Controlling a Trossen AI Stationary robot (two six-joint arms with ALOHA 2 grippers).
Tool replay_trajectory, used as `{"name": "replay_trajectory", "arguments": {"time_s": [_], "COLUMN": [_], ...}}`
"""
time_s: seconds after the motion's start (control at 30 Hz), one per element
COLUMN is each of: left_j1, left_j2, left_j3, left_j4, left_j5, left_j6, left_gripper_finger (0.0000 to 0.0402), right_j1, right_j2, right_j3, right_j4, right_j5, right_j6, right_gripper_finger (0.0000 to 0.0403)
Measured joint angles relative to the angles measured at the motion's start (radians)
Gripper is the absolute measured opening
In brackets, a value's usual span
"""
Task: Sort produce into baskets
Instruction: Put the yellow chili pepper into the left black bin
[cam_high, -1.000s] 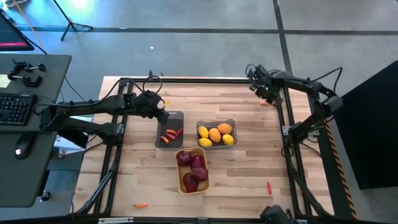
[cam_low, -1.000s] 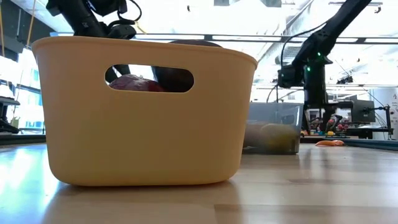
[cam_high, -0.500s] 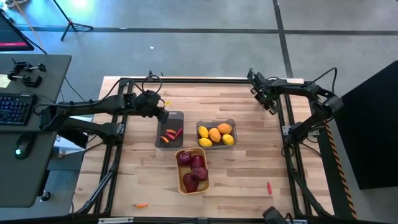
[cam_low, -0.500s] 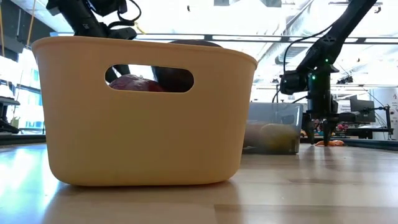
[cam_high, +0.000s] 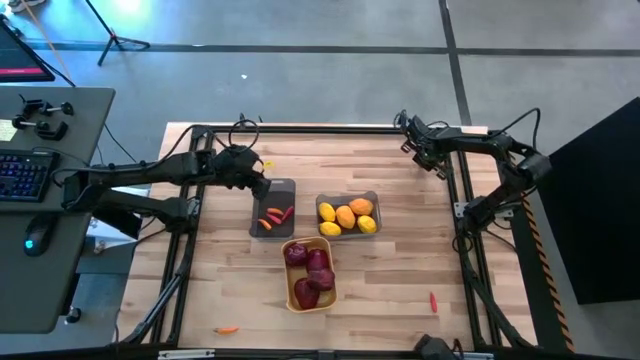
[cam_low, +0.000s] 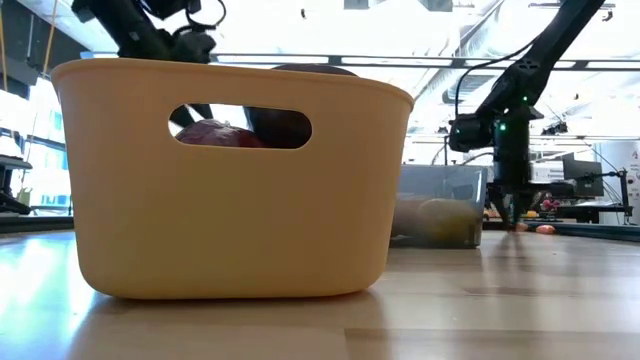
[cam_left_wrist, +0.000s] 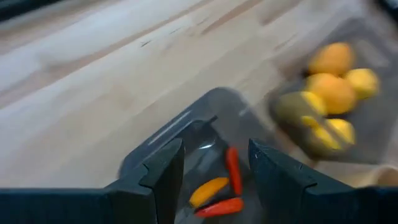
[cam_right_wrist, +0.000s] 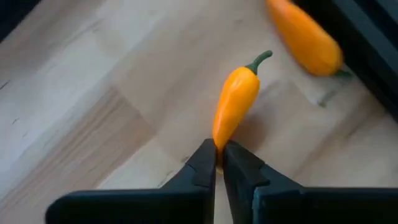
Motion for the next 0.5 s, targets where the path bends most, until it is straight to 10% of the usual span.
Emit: {"name": "replay_trajectory", "arguments": {"time_s": [0.5], "left_j1": [0.036], "left_j2": [-0.338], "left_j3": [0.026], "left_j4": [0.042], "left_j5": [-0.286], "left_j6": [0.035], "left_gripper_finger": [0.0168], "right_j1": [0.431], "right_j2": [-0.001], "right_j3": [0.256], "right_j4": [0.467], "right_j5": [-0.358], "right_j6": [-0.534], "right_gripper_finger": [0.0001]}}
